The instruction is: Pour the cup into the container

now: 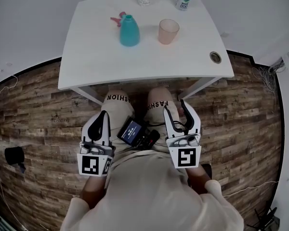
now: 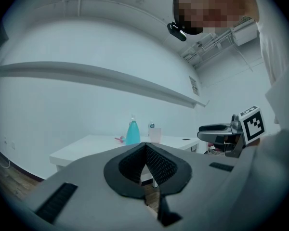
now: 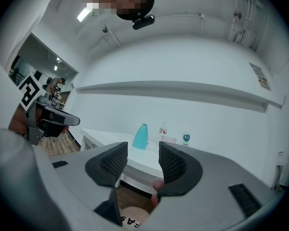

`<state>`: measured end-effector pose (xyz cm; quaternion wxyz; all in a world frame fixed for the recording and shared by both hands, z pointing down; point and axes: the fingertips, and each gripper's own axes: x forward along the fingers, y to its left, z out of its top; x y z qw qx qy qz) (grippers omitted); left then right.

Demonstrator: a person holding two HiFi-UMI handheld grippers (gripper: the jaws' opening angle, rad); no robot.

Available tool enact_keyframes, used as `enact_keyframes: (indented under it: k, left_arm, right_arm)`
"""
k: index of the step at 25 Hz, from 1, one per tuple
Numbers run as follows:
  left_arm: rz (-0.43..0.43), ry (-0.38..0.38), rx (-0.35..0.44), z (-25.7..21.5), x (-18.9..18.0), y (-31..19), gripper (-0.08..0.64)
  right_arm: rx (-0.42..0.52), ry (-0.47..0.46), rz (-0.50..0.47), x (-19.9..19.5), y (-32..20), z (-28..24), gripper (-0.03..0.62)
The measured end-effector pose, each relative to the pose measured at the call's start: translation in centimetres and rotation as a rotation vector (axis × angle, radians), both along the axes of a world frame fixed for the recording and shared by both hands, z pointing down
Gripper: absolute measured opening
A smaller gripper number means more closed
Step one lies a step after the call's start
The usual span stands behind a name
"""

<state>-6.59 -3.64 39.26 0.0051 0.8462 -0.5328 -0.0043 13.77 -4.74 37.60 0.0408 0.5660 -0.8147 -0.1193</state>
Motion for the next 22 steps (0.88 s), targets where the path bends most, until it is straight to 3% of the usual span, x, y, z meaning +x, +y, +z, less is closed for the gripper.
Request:
enact_keyframes:
  k: [22]
  left_arm:
    - [0.022,-0.009,-0.02,1.1,-0.2,7.7,0.009]
  right_arm:
    - [-0.007,-0.026,-0.008,-0.9,7.8,1.0,0.207]
